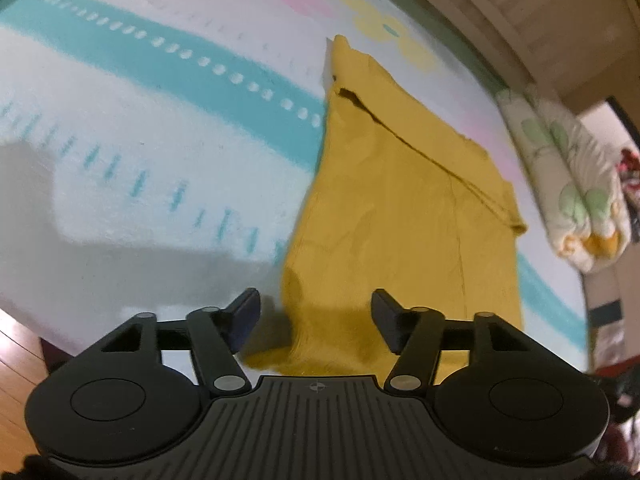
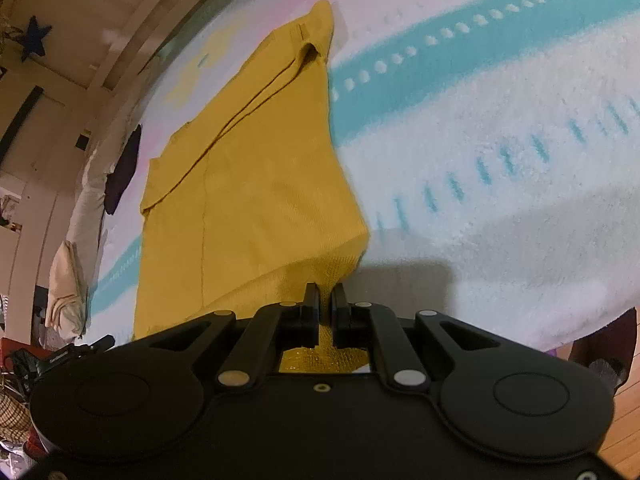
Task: Fold small clothes
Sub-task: 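Grasp the sweater hem with the left tool while the right tool grasps the hem, then lift the hem with both tools and fold it toward the collar, releasing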
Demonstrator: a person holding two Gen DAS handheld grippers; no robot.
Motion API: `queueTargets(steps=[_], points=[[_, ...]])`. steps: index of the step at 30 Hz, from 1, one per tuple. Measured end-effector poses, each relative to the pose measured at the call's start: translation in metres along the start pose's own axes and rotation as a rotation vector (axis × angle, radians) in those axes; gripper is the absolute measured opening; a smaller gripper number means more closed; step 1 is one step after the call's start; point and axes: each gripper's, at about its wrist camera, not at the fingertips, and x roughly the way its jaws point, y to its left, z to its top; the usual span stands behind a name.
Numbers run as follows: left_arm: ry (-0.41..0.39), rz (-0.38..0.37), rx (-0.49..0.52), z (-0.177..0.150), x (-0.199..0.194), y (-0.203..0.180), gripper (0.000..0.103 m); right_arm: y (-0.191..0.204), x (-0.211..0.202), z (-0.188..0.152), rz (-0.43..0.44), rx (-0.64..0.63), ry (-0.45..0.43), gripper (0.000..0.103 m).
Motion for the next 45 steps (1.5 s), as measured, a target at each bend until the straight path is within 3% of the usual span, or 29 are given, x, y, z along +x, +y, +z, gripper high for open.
queueTargets(steps=[6,9,12,15,20,24,30,38,45], points=[[0.079,-0.017,0.041,-0.005,0.016,-0.007,0.064,0.000,0.001,0.000,-0.003,-0.008,0.011,0.014],[0.117,-0.034,0.076,-0.008,0.032,-0.013,0.061,0.001,0.001,0.000,0.002,-0.015,0.011,0.014],[0.103,-0.077,0.074,-0.005,0.036,-0.018,0.005,0.001,0.002,0.000,0.008,-0.017,0.011,0.014],[0.013,-0.172,0.085,0.002,0.018,-0.026,0.005,-0.005,-0.002,0.002,0.032,0.008,-0.018,0.014],[-0.081,-0.277,-0.063,0.018,0.008,-0.010,0.005,-0.004,-0.009,0.013,0.104,0.040,-0.106,0.014],[-0.114,-0.273,-0.064,0.039,0.010,-0.020,0.005,0.004,-0.010,0.027,0.166,0.072,-0.165,0.014],[-0.156,-0.308,-0.060,0.083,0.007,-0.036,0.005,0.013,-0.007,0.056,0.195,0.113,-0.252,0.014],[-0.191,-0.340,-0.062,0.141,0.032,-0.056,0.005,0.022,0.008,0.115,0.180,0.151,-0.309,0.014],[-0.196,-0.319,-0.102,0.182,0.071,-0.054,0.005,0.034,0.040,0.175,0.146,0.128,-0.307,0.014]])
